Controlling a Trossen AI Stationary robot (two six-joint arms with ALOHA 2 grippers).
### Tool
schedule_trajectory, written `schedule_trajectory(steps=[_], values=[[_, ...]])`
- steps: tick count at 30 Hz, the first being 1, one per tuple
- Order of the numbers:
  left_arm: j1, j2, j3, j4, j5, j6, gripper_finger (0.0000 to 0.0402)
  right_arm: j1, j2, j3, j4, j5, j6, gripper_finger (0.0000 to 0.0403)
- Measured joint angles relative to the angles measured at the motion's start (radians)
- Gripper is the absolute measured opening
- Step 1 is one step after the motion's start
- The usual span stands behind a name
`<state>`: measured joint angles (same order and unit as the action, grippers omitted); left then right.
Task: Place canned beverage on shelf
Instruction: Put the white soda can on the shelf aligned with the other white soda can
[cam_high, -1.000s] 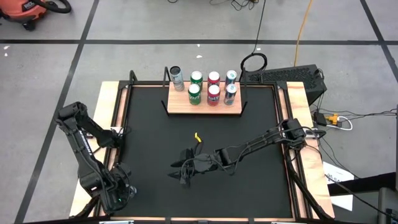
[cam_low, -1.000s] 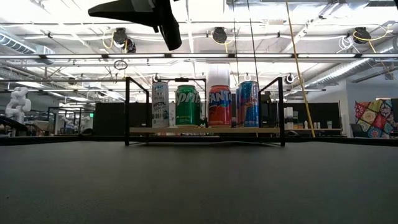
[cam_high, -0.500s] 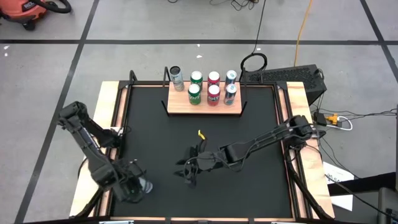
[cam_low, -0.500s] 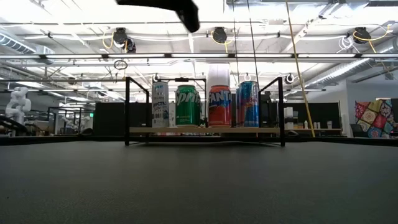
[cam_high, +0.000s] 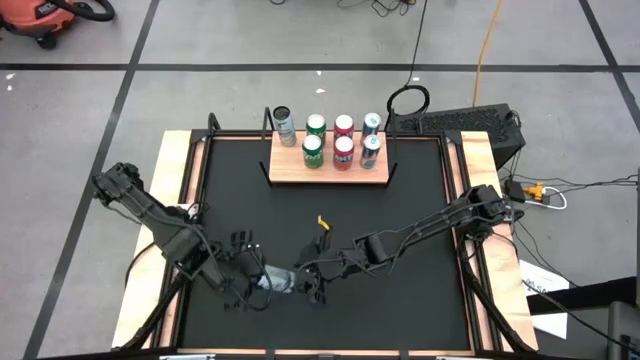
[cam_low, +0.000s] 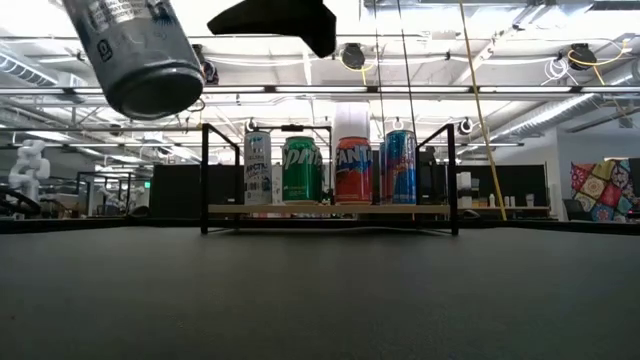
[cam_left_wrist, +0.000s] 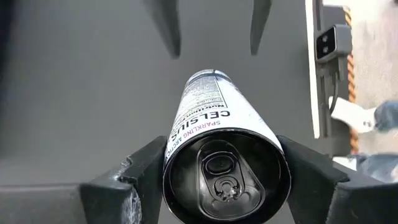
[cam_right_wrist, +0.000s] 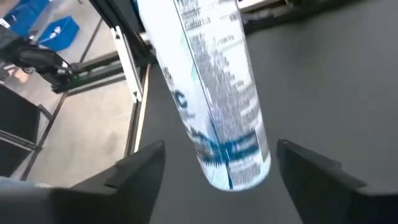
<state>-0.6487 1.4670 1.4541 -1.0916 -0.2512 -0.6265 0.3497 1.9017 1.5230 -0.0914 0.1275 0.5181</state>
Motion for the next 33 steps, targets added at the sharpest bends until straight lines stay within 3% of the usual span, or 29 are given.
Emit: schedule_trajectory(steps=[7,13,17,25,29,33], values=[[0.056,0.000,0.021,0.020,0.006,0.186,0.0248,-0.002,0.001,0.000,0.061,0.002,-0.034,0.0368],[0.092,0.000,0.021,0.111,0.010,0.279,0.0248,-0.011,0.001,0.000,0.057,0.035,-0.047,0.0385],[0.110,0.000,0.026,0.139,0.027,0.300,0.0248,-0.020,0.001,0.000,0.043,0.032,0.017,0.0364],[0.127,-0.009,0.061,0.095,0.042,0.243,0.0250,-0.021,-0.001,0.000,0.039,0.028,0.033,0.0242],[0.140,-0.013,0.063,0.081,0.042,0.190,0.0273,-0.022,-0.001,0.000,0.069,0.049,0.033,0.0242],[0.167,-0.044,0.066,0.016,0.024,0.141,0.0329,-0.023,0.001,-0.002,0.089,0.182,0.058,0.0242]])
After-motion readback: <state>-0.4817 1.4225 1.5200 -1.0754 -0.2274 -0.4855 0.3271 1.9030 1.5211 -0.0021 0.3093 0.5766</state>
